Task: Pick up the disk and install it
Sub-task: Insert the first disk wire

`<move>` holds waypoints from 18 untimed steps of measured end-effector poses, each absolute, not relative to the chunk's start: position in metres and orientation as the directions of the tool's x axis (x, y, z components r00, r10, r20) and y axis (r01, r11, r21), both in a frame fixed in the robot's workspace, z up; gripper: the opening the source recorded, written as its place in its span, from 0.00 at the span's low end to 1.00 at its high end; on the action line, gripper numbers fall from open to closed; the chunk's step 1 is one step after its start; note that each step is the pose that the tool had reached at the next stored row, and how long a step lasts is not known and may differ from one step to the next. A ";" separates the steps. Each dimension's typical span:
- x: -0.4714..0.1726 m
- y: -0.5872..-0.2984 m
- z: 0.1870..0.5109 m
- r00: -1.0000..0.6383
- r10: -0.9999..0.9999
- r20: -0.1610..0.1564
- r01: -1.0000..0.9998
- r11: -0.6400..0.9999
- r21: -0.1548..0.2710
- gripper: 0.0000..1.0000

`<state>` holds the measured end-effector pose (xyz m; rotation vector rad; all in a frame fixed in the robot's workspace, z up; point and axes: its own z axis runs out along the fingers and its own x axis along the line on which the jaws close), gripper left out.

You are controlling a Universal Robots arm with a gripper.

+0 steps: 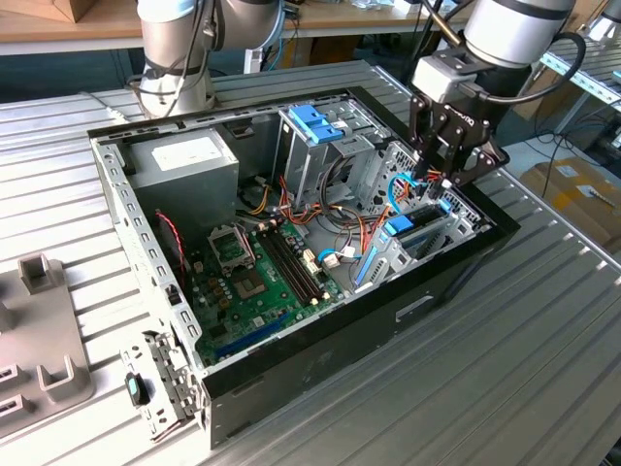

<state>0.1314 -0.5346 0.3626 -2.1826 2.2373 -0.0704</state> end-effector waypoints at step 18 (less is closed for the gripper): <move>0.125 -0.537 0.357 -0.025 -0.999 0.020 -0.999 0.024 -0.044 0.43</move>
